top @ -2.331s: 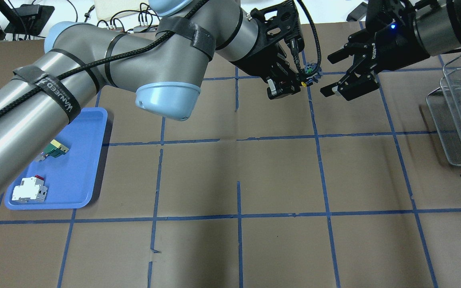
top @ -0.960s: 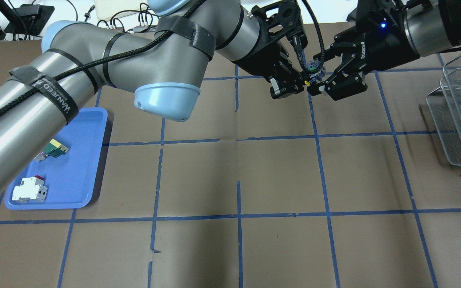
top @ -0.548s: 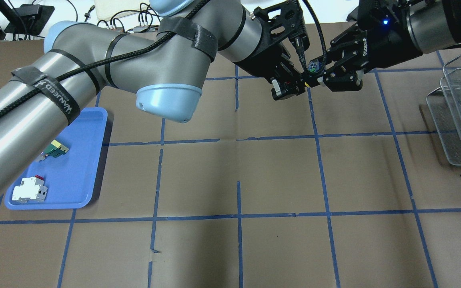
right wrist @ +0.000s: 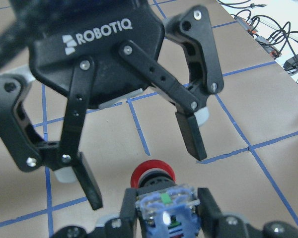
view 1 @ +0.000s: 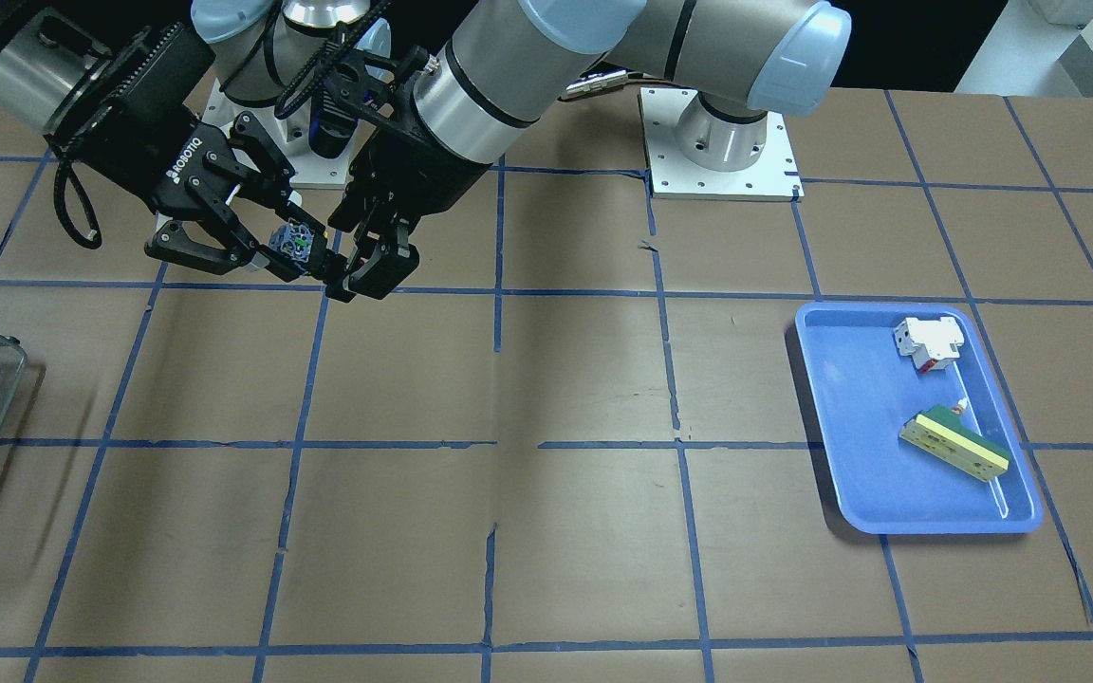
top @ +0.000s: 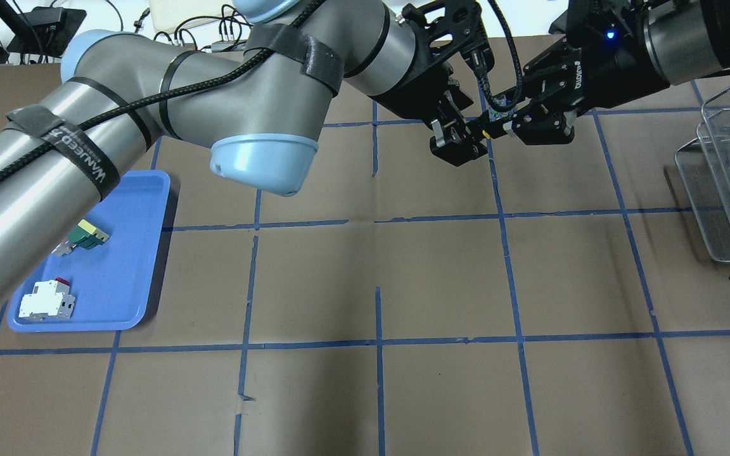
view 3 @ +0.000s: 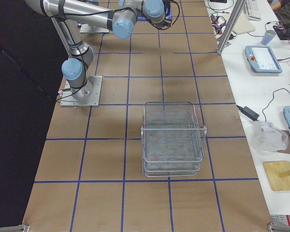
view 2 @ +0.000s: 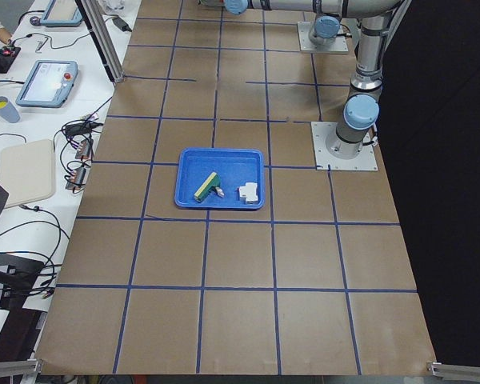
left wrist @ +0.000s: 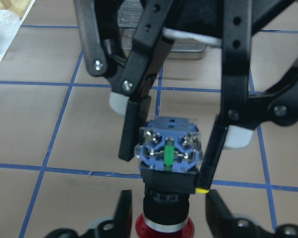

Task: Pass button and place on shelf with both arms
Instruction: 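Open the left gripper and pull it back while the right gripper carries the button away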

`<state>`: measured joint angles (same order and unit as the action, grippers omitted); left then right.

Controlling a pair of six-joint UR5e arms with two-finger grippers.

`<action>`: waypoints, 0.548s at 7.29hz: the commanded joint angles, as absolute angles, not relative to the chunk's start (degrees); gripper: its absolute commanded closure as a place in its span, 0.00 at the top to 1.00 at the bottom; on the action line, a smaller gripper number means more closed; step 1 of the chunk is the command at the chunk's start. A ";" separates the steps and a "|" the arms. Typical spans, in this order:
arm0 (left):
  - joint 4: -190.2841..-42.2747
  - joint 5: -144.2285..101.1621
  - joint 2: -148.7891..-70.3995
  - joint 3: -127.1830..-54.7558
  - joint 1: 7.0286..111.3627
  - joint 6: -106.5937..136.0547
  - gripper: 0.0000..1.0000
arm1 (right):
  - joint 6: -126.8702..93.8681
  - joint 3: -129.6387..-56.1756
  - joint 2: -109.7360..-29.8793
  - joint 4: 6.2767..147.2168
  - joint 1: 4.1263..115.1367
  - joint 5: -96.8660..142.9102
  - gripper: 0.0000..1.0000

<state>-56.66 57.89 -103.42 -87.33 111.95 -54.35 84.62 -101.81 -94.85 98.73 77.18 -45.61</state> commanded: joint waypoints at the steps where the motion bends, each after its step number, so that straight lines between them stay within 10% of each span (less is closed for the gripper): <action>1: -60.79 61.93 -100.91 -88.24 109.53 -52.82 1.00 | 84.72 -100.99 -94.31 99.40 76.38 -51.89 0.00; 4: -76.44 77.38 -93.71 -88.86 102.68 -49.77 1.00 | 84.73 -96.26 -94.48 97.66 67.71 -66.40 0.00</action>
<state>-71.41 71.07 -96.65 -88.56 105.72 -51.86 84.70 -98.39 -94.38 98.66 72.00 -60.39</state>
